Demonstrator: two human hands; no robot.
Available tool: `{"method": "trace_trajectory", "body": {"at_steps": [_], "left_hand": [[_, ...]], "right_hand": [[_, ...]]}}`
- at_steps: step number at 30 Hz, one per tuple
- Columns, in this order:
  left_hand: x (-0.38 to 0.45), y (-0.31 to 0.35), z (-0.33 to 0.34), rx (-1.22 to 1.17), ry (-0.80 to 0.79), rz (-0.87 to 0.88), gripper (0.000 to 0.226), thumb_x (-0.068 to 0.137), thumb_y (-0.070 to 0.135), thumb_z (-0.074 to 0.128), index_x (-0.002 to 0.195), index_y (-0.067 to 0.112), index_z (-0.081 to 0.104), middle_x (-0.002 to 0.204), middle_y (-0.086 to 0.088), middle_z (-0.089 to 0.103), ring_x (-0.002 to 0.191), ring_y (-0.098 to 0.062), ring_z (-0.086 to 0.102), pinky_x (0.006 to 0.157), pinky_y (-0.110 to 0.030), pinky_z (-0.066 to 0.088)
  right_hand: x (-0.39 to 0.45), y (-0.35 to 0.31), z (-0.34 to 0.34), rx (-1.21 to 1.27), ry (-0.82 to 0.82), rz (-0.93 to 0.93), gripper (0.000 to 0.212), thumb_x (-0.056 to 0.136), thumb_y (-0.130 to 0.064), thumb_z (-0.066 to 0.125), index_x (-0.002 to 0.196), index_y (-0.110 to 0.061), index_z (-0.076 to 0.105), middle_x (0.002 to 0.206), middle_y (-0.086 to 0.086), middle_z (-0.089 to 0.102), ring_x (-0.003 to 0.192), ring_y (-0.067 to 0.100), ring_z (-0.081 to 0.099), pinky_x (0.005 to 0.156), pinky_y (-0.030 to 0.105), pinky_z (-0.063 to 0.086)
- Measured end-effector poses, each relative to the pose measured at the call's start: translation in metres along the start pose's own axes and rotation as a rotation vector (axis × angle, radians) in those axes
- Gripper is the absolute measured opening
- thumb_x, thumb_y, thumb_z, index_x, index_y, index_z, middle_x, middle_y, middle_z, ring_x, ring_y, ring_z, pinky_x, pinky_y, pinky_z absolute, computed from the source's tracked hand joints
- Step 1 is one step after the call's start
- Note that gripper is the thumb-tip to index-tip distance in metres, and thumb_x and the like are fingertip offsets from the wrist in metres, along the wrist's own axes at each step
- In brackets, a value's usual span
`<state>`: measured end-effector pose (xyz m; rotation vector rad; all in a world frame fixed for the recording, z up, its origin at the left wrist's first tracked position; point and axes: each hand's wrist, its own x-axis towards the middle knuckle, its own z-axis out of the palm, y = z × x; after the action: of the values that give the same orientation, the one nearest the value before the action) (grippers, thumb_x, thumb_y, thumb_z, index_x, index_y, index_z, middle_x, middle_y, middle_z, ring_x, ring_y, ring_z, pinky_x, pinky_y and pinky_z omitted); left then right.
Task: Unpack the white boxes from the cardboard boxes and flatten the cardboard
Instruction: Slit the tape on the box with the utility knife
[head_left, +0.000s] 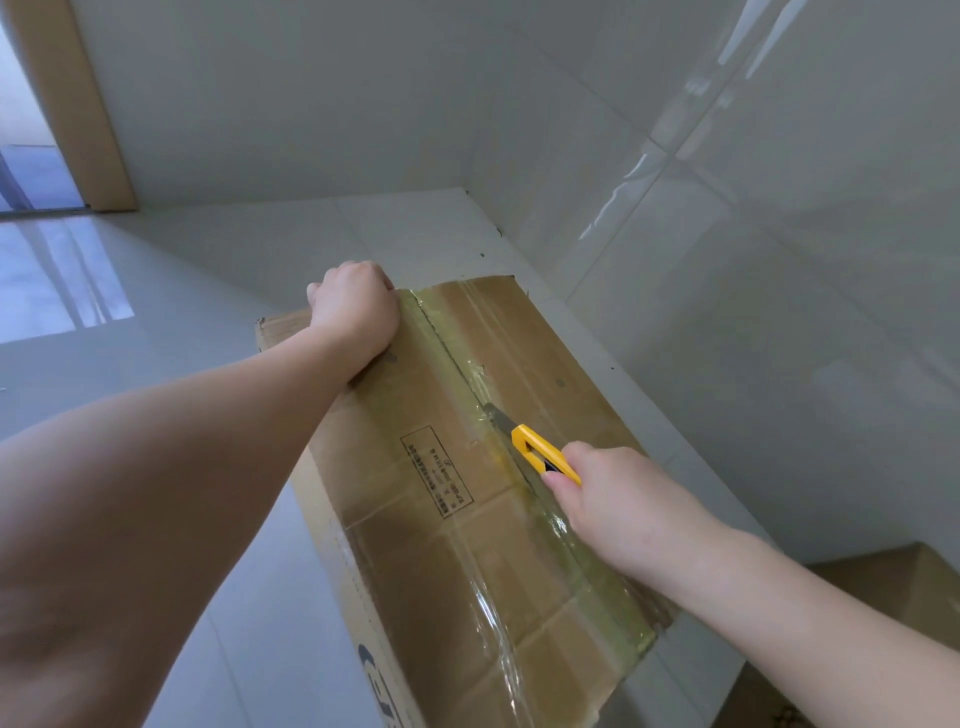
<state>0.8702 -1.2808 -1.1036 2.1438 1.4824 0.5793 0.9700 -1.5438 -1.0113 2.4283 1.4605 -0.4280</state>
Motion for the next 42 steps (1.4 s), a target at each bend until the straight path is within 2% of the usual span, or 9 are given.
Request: {"method": "trace_trajectory", "body": {"at_steps": [5, 16, 26, 31, 33, 35, 38, 40, 42], "left_hand": [[0.000, 0.000, -0.001, 0.004, 0.003, -0.003, 0.025, 0.087, 0.006, 0.044, 0.084, 0.017, 0.066, 0.104, -0.011, 0.062, 0.099, -0.034, 0.051, 0.082, -0.038, 0.026], [-0.003, 0.002, -0.004, 0.002, 0.018, 0.000, 0.028, 0.087, 0.008, 0.040, 0.094, 0.016, 0.066, 0.107, -0.011, 0.059, 0.102, -0.033, 0.049, 0.094, -0.044, 0.031], [-0.007, 0.001, -0.005, 0.059, 0.040, 0.051, 0.029, 0.086, 0.006, 0.039, 0.093, 0.013, 0.066, 0.107, -0.017, 0.057, 0.102, -0.037, 0.048, 0.093, -0.048, 0.033], [-0.014, 0.005, -0.005, 0.155, 0.040, 0.085, 0.032, 0.088, 0.008, 0.039, 0.112, 0.009, 0.060, 0.117, -0.018, 0.050, 0.111, -0.035, 0.043, 0.098, -0.048, 0.029], [-0.026, 0.016, -0.003, 0.193, 0.062, 0.257, 0.034, 0.091, 0.017, 0.043, 0.123, 0.010, 0.054, 0.127, -0.016, 0.045, 0.119, -0.033, 0.039, 0.104, -0.046, 0.026], [-0.042, 0.030, 0.003, 0.138, -0.022, 0.617, 0.034, 0.093, 0.030, 0.044, 0.118, 0.015, 0.061, 0.123, -0.011, 0.053, 0.117, -0.031, 0.044, 0.104, -0.045, 0.030], [-0.075, 0.052, 0.015, 0.035, -0.276, 1.141, 0.038, 0.092, 0.038, 0.039, 0.084, 0.014, 0.068, 0.086, -0.003, 0.060, 0.084, -0.025, 0.056, 0.084, -0.037, 0.046], [-0.092, 0.062, 0.026, 0.010, -0.308, 1.255, 0.036, 0.090, 0.036, 0.039, 0.073, 0.013, 0.062, 0.073, -0.001, 0.054, 0.073, -0.025, 0.053, 0.072, -0.035, 0.047], [-0.102, 0.067, 0.035, 0.038, -0.310, 1.273, 0.037, 0.089, 0.036, 0.037, 0.073, 0.013, 0.061, 0.072, -0.001, 0.055, 0.072, -0.026, 0.054, 0.070, -0.034, 0.046]], "right_hand": [[-0.012, 0.010, 0.007, -0.033, 0.010, -0.030, 0.032, 0.100, -0.045, 0.034, 0.080, -0.021, 0.040, 0.066, -0.002, 0.044, 0.058, 0.019, 0.043, 0.048, 0.027, 0.028], [-0.046, 0.026, 0.011, -0.036, -0.002, 0.001, 0.031, 0.099, -0.049, 0.031, 0.091, -0.022, 0.045, 0.069, -0.004, 0.046, 0.056, 0.012, 0.040, 0.048, 0.025, 0.029], [-0.084, 0.040, 0.013, -0.106, -0.059, 0.018, 0.024, 0.099, -0.051, 0.029, 0.091, -0.028, 0.035, 0.064, -0.007, 0.039, 0.053, 0.010, 0.035, 0.045, 0.025, 0.025], [-0.091, 0.041, 0.015, -0.111, -0.071, 0.019, 0.025, 0.099, -0.050, 0.028, 0.091, -0.026, 0.035, 0.065, -0.007, 0.038, 0.052, 0.008, 0.035, 0.044, 0.024, 0.025], [-0.091, 0.039, 0.012, -0.120, -0.090, 0.013, 0.026, 0.100, -0.048, 0.028, 0.086, -0.026, 0.033, 0.065, -0.008, 0.037, 0.053, 0.008, 0.035, 0.044, 0.024, 0.025], [-0.091, 0.038, 0.009, -0.121, -0.112, 0.017, 0.028, 0.100, -0.047, 0.028, 0.080, -0.027, 0.030, 0.065, -0.008, 0.037, 0.053, 0.007, 0.034, 0.044, 0.024, 0.025], [-0.089, 0.038, 0.011, -0.131, -0.116, 0.022, 0.028, 0.101, -0.045, 0.029, 0.085, -0.022, 0.031, 0.065, -0.007, 0.035, 0.055, 0.010, 0.033, 0.045, 0.025, 0.024], [-0.088, 0.038, 0.015, -0.117, -0.115, 0.029, 0.028, 0.101, -0.043, 0.030, 0.085, -0.020, 0.031, 0.065, -0.006, 0.035, 0.057, 0.014, 0.035, 0.047, 0.028, 0.024], [-0.089, 0.039, 0.020, -0.104, -0.110, 0.026, 0.028, 0.101, -0.041, 0.030, 0.085, -0.019, 0.032, 0.065, -0.006, 0.034, 0.055, 0.011, 0.032, 0.045, 0.025, 0.022]]}}
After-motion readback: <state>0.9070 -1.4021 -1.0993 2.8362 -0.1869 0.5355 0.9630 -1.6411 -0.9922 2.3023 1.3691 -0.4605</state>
